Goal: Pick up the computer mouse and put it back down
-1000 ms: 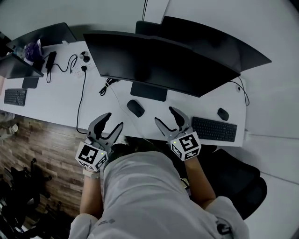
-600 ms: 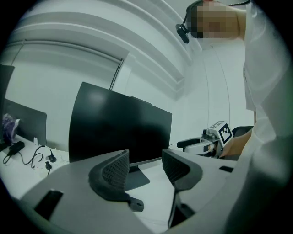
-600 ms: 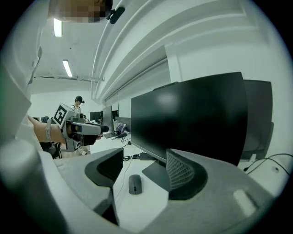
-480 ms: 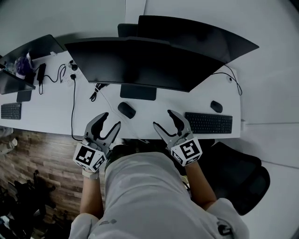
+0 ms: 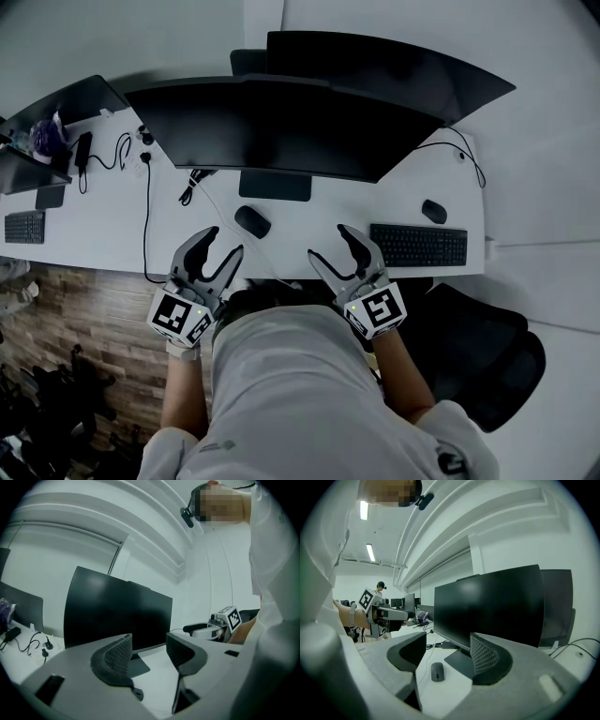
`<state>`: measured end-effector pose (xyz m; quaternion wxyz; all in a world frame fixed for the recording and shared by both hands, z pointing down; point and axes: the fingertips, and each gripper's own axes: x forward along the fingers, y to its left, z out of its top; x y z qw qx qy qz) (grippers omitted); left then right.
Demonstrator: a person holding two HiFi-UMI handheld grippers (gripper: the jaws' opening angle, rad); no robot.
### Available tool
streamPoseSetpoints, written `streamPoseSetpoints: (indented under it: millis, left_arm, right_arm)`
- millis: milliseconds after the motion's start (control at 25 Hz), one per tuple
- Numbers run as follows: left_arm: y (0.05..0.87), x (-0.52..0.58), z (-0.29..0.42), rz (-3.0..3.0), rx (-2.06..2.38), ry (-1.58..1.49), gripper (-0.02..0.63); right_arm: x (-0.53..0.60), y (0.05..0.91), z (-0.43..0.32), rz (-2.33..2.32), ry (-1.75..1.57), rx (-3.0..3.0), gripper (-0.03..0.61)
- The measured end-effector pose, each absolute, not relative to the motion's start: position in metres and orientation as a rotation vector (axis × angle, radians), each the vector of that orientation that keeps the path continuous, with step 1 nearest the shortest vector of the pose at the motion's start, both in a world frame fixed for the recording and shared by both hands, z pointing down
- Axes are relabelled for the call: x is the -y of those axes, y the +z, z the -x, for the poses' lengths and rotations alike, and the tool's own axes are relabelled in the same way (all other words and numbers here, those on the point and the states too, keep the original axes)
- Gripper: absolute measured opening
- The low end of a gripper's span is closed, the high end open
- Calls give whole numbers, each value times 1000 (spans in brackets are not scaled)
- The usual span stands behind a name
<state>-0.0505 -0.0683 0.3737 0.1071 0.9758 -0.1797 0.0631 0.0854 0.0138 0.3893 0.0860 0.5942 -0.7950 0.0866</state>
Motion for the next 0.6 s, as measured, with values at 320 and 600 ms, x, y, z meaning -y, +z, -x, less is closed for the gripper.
streamPoseSetpoints:
  millis: [320, 600]
  left_arm:
    - [373, 65, 53, -2874, 536, 194, 204]
    - [376, 62, 55, -2866, 541, 206, 204]
  right_arm:
    - [-18, 397, -84, -1765, 253, 2347, 288]
    - [-19, 401, -88, -1795, 285, 2335, 288]
